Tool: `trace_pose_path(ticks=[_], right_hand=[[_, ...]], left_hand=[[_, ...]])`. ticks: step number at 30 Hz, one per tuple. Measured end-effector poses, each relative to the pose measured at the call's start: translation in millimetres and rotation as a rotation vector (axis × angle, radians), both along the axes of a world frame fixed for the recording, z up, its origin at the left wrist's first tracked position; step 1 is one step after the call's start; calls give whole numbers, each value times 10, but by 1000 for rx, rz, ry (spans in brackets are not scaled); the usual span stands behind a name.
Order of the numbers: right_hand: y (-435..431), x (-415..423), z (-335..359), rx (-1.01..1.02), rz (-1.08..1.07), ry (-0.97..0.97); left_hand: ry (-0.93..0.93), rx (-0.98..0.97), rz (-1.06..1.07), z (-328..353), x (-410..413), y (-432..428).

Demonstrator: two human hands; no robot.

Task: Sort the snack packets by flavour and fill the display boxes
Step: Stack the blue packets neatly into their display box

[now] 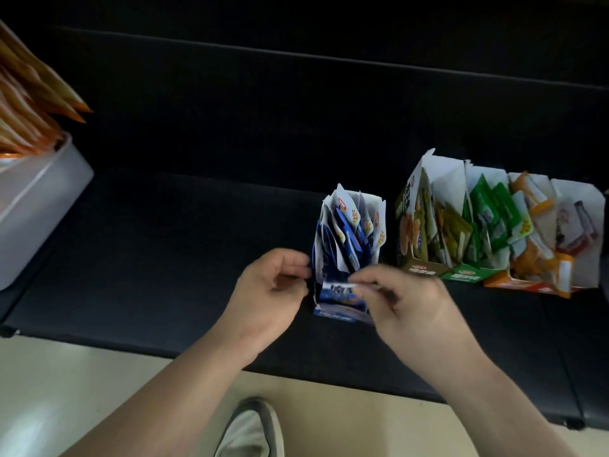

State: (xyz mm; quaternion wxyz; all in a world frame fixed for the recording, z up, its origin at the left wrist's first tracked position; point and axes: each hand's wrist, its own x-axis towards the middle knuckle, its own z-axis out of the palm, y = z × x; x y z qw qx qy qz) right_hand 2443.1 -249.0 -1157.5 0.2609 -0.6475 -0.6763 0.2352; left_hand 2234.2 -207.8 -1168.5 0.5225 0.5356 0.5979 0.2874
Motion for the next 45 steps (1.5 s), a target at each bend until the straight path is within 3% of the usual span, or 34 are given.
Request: trace_pose_path(ticks=[6, 10, 16, 19, 22, 24, 27, 32, 35, 41, 45], right_hand=[[-54, 67, -20, -180, 88, 54], [-43, 26, -66, -114, 156, -43], [-15, -6, -72, -93, 58, 58], [100, 11, -1, 108, -151, 27], [235, 20, -30, -6, -361, 54], [318, 15, -109, -120, -349, 183], [391, -12, -222, -122, -251, 364], [488, -55, -298, -37, -242, 363], [525, -101, -307, 4, -315, 361], [450, -130, -310, -7, -384, 454], [195, -209, -255, -69, -351, 524]], left_hand=[[-72, 61, -35, -9, 98, 36], [-108, 79, -85, 0, 157, 59], [-10, 143, -99, 20, 137, 203], [28, 213, -85, 43, 165, 287], [58, 237, -47, 31, 188, 345], [65, 256, -22, -2, 198, 350], [72, 242, -16, -93, 197, 339], [-99, 84, 49, -99, 181, 325], [-141, 88, 82, -80, 231, 302], [-45, 119, 110, -114, 274, 255], [138, 133, 41, -47, 238, 37]])
